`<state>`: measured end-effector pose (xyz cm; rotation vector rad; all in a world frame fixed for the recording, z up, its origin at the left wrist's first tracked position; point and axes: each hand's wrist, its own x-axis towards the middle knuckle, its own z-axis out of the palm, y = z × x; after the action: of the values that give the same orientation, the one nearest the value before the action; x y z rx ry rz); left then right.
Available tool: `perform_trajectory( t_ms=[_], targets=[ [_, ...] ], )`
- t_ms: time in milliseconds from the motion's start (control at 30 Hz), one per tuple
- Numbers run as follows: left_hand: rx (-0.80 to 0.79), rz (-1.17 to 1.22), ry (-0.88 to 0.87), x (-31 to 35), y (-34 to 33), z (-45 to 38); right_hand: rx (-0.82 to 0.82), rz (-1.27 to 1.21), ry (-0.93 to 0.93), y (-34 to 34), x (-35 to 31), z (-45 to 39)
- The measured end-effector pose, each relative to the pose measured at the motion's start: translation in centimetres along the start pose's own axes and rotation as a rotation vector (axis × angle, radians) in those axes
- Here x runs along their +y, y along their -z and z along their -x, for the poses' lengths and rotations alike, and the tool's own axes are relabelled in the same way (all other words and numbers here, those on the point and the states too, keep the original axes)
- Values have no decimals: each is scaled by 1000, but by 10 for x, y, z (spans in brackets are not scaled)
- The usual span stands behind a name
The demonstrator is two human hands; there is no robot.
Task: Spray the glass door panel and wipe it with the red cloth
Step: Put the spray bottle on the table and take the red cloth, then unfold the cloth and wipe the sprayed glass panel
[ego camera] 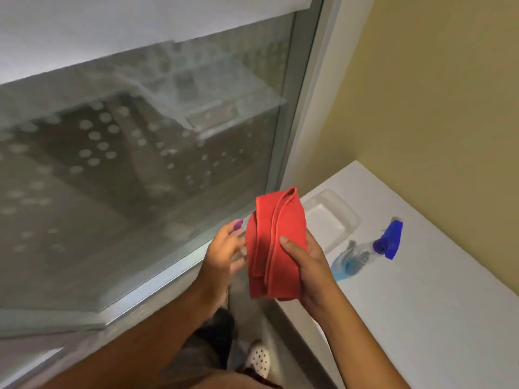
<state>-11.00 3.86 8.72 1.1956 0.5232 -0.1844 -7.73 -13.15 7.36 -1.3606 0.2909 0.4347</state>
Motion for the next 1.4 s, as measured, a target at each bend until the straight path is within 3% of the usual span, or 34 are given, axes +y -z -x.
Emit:
perform_trajectory(
  t_ms=[67, 133, 200, 300, 467, 700, 833, 933, 1033, 1133, 1200, 1233, 1333, 1400],
  targets=[
    [-8, 284, 246, 2, 15, 15, -157, 56, 1, -19, 12, 13],
    [25, 410, 306, 5, 32, 37, -278, 209, 33, -39, 26, 28],
    [129, 411, 252, 1, 49, 58, -317, 388, 92, -61, 38, 42],
    [283, 384, 48, -6, 76, 93, -381, 456, 135, -95, 54, 61],
    [308, 335, -82, -9, 121, 162, -653, 475, 141, -167, 61, 116],
    [461, 650, -154, -28, 224, 259, -693, 586, 233, -258, 122, 187],
    [587, 735, -222, -48, 311, 342, -703, 470, 88, -319, 159, 233],
    [707, 696, -299, -64, 378, 412, -742, 337, -128, -361, 180, 277],
    [803, 577, -351, -77, 432, 473, -868, 325, -223, -405, 200, 329],
    [1150, 273, -370, -83, 471, 521, -926, 323, -143, -453, 221, 381],
    [1343, 81, -387, -84, 487, 547, -956, 372, 46, -481, 232, 414],
    [1313, 68, -440, -82, 491, 559, -986, 432, 169, -492, 237, 431],
    [977, 165, -543, -71, 491, 580, -1200, 604, 400, -514, 254, 487],
    [980, 196, -580, -69, 503, 587, -1276, 608, 390, -528, 266, 515]
  ],
)
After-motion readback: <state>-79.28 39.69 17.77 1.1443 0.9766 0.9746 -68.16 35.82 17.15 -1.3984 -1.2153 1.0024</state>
